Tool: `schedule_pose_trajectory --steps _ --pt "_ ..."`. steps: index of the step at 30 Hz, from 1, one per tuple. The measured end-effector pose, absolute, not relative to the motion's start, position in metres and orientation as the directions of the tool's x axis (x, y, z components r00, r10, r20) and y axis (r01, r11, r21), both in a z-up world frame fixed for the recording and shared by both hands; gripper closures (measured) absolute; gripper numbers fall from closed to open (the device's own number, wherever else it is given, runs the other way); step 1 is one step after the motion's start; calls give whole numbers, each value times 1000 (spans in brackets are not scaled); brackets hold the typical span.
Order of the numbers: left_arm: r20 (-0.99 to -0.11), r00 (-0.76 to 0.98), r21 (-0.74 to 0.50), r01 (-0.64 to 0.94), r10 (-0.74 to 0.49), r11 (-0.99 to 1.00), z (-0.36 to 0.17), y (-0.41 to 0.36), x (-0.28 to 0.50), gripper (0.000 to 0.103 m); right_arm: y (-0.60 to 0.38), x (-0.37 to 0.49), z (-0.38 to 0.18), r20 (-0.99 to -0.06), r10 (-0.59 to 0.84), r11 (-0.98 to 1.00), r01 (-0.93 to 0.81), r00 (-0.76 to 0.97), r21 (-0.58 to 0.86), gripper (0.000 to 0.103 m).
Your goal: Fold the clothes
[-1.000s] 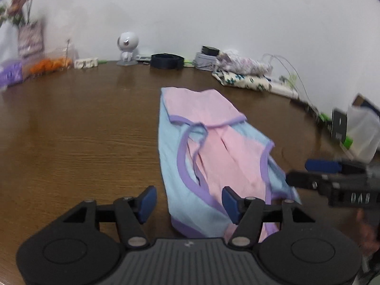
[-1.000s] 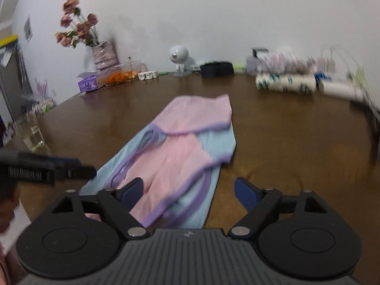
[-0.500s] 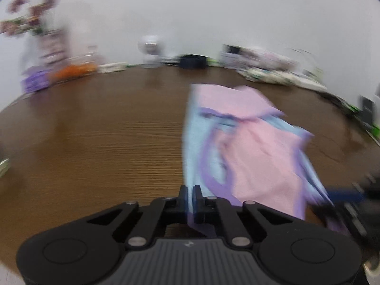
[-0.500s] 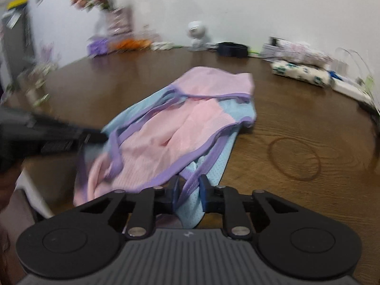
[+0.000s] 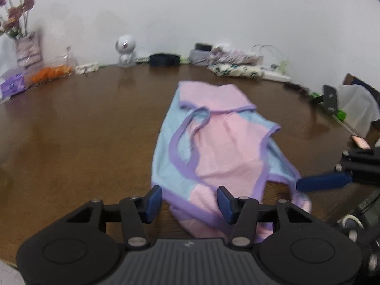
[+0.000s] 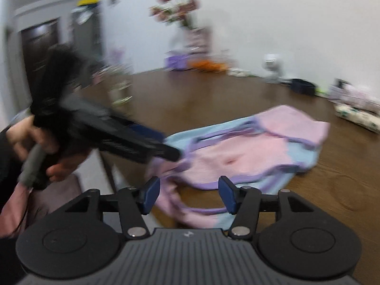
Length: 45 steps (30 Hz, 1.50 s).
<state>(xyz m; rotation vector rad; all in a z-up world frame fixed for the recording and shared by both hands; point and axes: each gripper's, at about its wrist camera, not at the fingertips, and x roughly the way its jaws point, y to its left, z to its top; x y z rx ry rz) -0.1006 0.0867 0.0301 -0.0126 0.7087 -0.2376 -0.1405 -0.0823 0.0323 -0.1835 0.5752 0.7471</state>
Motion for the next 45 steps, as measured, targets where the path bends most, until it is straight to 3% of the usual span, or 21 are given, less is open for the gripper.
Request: schedule_pose_trajectory --steps 2,3,4,5,7,10,14,17,23,26,27,28,32,35,45 --pt "-647 730 -138 169 -218 976 27 94 -97 71 -70 -136 23 -585 591 704 -709 556 37 56" --pt "-630 743 -162 159 -226 974 29 100 -97 71 -64 -132 17 -609 583 701 -712 538 42 79" --pt "-612 755 -187 149 -234 971 31 106 -98 71 -62 -128 15 -620 576 702 -711 533 41 93" --pt "-594 767 -211 140 -241 967 33 111 -98 71 -60 -126 15 -620 569 707 -706 541 33 96" --pt "-557 792 -229 144 -251 963 39 119 -101 65 -65 -122 25 -591 555 740 -672 585 30 98" --pt "-506 816 -150 235 -279 960 46 108 -108 49 -98 -98 47 -488 501 852 -508 715 130 98" --pt "-481 818 -1 359 -315 933 45 73 -108 44 -149 -54 54 -466 408 909 -302 785 287 98" --pt "-500 822 110 372 -272 922 38 46 -93 44 -158 -48 53 -453 396 915 -304 799 264 98" --pt "-536 817 165 350 -213 922 36 21 -55 44 -157 -38 35 -502 317 948 -274 805 160 92" --pt "-557 809 179 340 -190 923 35 13 -37 44 -165 -35 31 -501 303 953 -247 811 175 70" --pt "-563 806 183 336 -182 924 35 11 -31 44 -168 -35 32 -498 287 957 -230 818 174 55" --pt "-567 804 181 333 -178 926 35 11 -29 44 -171 -36 33 -494 262 965 -208 829 163 48" --pt "-585 796 183 312 -152 932 31 10 -21 44 -187 -43 36 -477 192 981 -147 858 130 48" --pt "-606 783 193 314 -139 930 26 6 -15 44 -190 -47 35 -476 238 970 -184 846 158 42" --pt "-633 760 213 353 -147 911 18 -12 -7 43 -181 -52 29 -499 292 956 -247 816 156 39"
